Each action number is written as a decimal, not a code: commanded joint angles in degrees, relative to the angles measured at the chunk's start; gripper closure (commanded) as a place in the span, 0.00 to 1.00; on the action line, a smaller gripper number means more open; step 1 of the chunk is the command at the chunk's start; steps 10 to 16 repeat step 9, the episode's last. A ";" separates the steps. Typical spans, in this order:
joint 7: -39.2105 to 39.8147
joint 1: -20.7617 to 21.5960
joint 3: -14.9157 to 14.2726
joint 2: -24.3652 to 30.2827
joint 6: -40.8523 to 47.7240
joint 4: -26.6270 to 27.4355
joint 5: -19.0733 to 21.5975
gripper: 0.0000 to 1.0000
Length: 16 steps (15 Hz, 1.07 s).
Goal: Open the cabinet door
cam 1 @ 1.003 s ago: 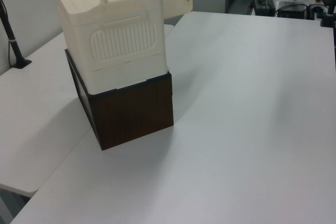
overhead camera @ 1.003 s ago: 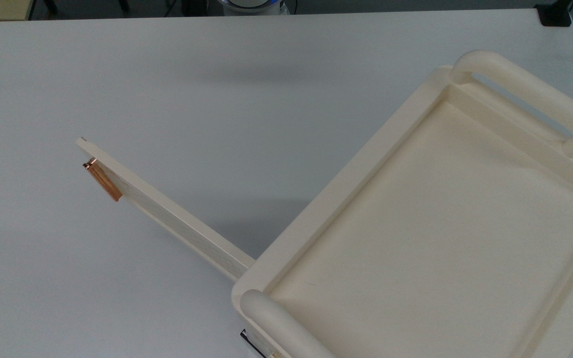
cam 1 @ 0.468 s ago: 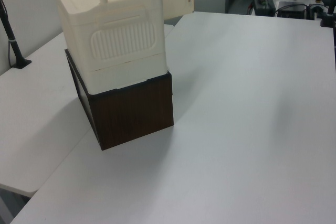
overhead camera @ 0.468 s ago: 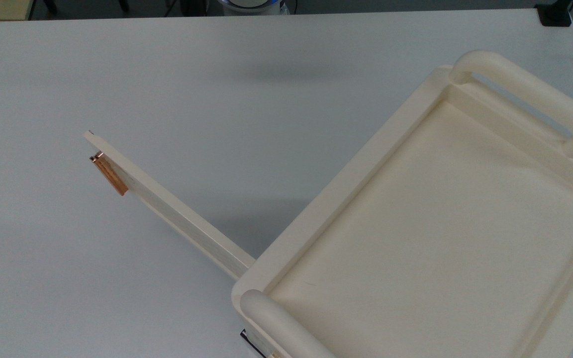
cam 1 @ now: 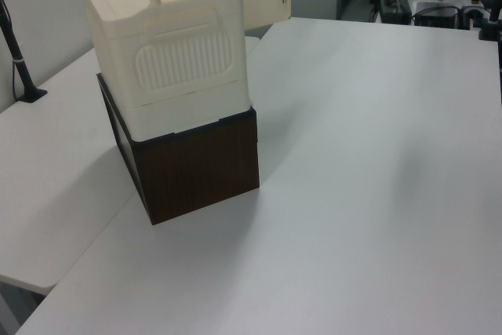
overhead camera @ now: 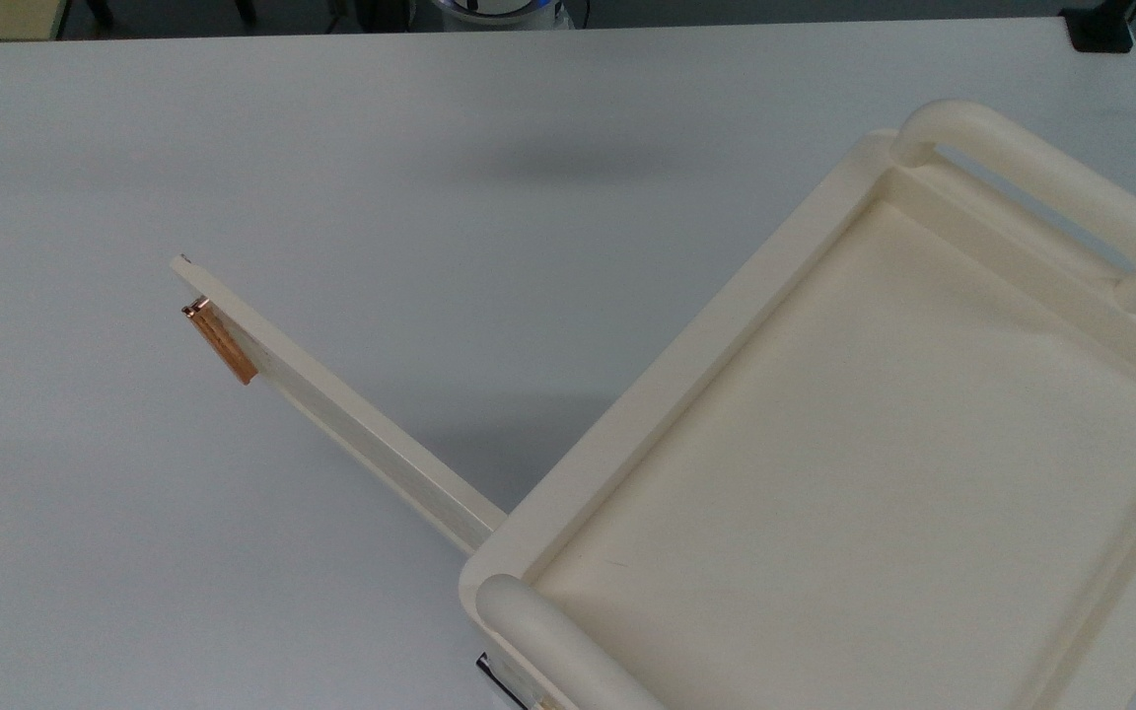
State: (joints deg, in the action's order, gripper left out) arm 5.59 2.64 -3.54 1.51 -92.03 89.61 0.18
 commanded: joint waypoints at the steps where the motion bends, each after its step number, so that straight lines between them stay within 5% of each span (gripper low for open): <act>1: 0.82 1.40 -0.77 0.07 -1.58 1.44 -2.81 0.00; 16: 0.30 1.23 -0.77 0.07 -1.58 1.36 -2.82 0.00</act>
